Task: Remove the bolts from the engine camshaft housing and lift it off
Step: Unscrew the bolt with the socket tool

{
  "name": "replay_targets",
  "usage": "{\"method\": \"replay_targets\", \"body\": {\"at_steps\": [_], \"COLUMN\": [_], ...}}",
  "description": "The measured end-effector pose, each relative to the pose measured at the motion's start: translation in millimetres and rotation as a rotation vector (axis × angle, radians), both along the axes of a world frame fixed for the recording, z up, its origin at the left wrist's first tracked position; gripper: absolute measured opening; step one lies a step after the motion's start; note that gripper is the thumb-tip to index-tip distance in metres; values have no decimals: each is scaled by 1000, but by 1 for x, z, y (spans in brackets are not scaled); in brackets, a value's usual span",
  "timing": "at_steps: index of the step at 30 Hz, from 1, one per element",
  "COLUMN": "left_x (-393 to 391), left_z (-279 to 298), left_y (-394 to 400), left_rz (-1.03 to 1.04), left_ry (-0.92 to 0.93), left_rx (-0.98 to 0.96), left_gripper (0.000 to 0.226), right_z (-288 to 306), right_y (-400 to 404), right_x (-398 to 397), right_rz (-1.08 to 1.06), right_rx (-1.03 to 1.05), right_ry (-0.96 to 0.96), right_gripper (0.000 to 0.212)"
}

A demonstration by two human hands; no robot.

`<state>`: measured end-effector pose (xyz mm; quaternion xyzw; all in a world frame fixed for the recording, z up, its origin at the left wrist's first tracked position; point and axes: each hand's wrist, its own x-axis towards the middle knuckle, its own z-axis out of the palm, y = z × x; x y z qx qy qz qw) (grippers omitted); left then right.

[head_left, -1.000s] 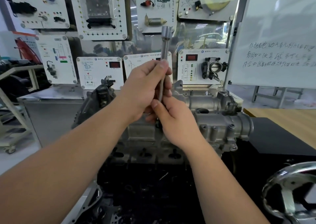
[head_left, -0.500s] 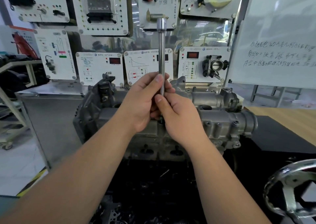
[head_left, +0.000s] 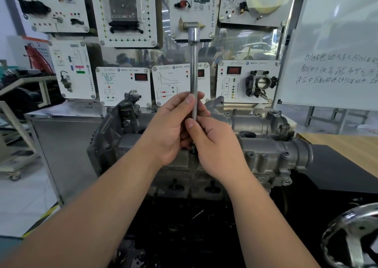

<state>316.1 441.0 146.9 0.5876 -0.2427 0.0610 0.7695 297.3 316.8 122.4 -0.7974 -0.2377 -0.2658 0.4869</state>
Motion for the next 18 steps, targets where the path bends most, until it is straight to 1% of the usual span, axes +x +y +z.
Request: {"method": "replay_targets", "body": {"at_steps": [3, 6, 7, 9, 11, 12, 13, 14, 16, 17, 18], "left_x": [-4, -10, -13, -19, -22, -21, -21, -20, -19, -19, -19], "left_z": [19, 66, 83, 113, 127, 128, 128, 126, 124, 122, 121], "left_y": [4, 10, 11, 11, 9, 9, 9, 10, 10, 10, 9], "left_rz": [-51, -17, -17, -7, 85, 131, 161, 173, 151, 125, 90], "left_ry": [-13, -146, -188, -243, -283, -295, -296, -282, -232, -205, -181], "left_rx": [92, 116, 109, 117, 238, 305, 340, 336, 283, 256, 232], "left_gripper": [45, 57, 55, 41, 26, 24, 24, 24, 24, 25, 25], "right_z": [1, 3, 4, 7, 15, 20, 25, 31, 40, 43, 45], "right_y": [1, -3, -4, -6, -6, -5, -4, -4, -5, -7, -9], "right_x": [1, 1, 0, 0, 1, 2, 4, 6, 10, 11, 12], "right_rz": [43, 108, 136, 161, 165, 156, 133, 90, -14, -24, 7], "right_rx": [-13, -31, -35, -75, -130, -157, -192, -246, -389, -440, -461], "right_ry": [34, 83, 87, 87, 114, 134, 139, 110, -9, -34, -20], "right_gripper": [30, 26, 24, 19, 17, 18, 21, 26, 43, 50, 54]}}
